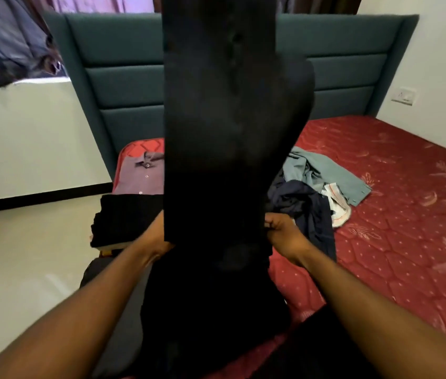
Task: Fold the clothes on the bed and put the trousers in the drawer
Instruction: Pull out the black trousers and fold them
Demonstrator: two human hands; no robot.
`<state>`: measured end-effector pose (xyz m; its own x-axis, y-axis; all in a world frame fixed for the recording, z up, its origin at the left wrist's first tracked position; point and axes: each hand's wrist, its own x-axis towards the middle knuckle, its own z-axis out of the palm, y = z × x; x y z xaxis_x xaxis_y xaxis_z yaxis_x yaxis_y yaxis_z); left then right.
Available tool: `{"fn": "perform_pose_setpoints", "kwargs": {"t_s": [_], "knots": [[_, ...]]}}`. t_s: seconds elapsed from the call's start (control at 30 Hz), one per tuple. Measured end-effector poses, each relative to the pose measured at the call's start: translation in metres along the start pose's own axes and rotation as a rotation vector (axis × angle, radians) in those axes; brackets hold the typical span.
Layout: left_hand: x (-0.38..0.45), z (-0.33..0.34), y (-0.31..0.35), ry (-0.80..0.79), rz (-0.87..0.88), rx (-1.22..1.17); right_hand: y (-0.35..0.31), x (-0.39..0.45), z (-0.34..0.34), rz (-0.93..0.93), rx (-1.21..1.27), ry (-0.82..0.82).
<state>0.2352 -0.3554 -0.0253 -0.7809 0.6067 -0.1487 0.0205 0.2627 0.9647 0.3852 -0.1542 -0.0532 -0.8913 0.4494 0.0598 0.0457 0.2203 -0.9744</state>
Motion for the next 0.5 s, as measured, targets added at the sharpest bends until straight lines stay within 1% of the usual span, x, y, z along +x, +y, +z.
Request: {"fn": "perform_pose_setpoints", "kwargs": {"t_s": [0.03,0.07,0.1,0.13,0.2,0.27,0.33,0.37,0.43,0.47,0.5], "knots": [[0.005,0.004,-0.014,0.082,0.000,0.009,0.005,0.003,0.004,0.047,-0.002,0.055],[0.011,0.007,-0.022,0.142,-0.035,-0.056,0.001,0.002,0.005,0.081,-0.004,0.134],[0.014,0.008,-0.025,0.157,-0.045,-0.107,0.000,0.005,0.005,0.100,0.030,0.215],[0.020,0.008,-0.030,0.158,-0.006,-0.099,-0.003,0.007,0.006,0.107,0.050,0.242],[0.030,0.002,-0.030,0.172,0.143,0.003,-0.009,0.014,0.010,0.040,0.028,0.291],[0.037,0.000,-0.022,0.250,0.273,0.080,-0.006,0.025,0.013,-0.048,-0.027,0.349],[0.044,0.001,-0.013,0.297,0.347,0.068,-0.002,0.039,0.012,-0.070,-0.013,0.385],[0.044,0.002,-0.007,0.300,0.354,0.020,-0.005,0.040,0.012,-0.070,-0.034,0.416],[0.049,0.002,-0.004,0.378,0.372,-0.019,0.001,0.043,0.012,-0.057,-0.102,0.513],[0.053,0.000,-0.005,0.426,0.417,-0.003,0.002,0.044,0.012,-0.038,-0.085,0.524],[0.052,-0.002,-0.005,0.444,0.454,0.023,0.003,0.045,0.013,-0.017,-0.033,0.501]]}}
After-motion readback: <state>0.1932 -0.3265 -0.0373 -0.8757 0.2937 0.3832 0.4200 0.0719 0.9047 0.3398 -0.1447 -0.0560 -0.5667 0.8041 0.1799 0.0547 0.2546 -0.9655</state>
